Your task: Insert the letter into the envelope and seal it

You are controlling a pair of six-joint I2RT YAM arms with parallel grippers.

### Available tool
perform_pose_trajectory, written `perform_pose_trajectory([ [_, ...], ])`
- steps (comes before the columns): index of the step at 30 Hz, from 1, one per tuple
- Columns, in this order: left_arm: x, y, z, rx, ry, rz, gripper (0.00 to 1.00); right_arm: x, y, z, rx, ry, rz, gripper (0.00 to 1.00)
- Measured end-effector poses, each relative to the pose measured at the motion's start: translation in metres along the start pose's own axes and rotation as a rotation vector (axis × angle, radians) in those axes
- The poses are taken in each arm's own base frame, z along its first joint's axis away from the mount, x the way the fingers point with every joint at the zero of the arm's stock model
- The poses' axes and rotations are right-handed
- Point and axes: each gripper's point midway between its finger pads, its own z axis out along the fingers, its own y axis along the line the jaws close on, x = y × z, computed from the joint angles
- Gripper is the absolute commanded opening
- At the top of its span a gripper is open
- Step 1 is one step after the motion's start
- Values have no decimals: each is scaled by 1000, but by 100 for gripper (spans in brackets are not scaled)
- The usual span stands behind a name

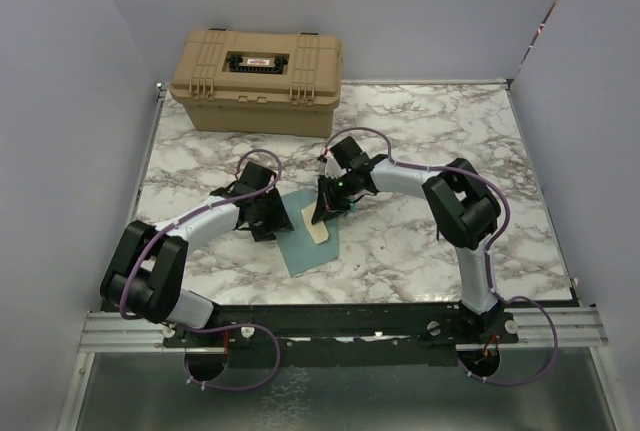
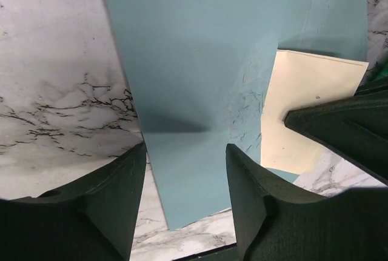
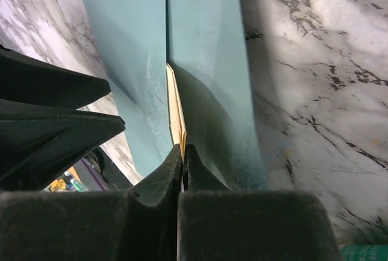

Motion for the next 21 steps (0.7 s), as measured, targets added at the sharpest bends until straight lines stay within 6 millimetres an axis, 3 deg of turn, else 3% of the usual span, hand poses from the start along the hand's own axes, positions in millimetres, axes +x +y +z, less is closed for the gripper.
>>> perform_pose_trajectory([
  [3, 0, -1, 0, 5, 1, 0, 57, 0, 2, 0, -10, 1, -8, 8],
  [9, 1, 0, 1, 5, 0, -5, 55, -1, -7, -11, 74, -21, -56, 47],
  [12, 1, 0, 1, 5, -2, -5, 55, -3, -7, -23, 117, -46, -80, 57],
  [16, 1, 0, 1, 7, -5, -4, 54, -5, -7, -35, 157, -66, -93, 56],
  [21, 1, 0, 1, 8, -5, -3, 54, -4, -7, -37, 164, -67, -101, 37],
])
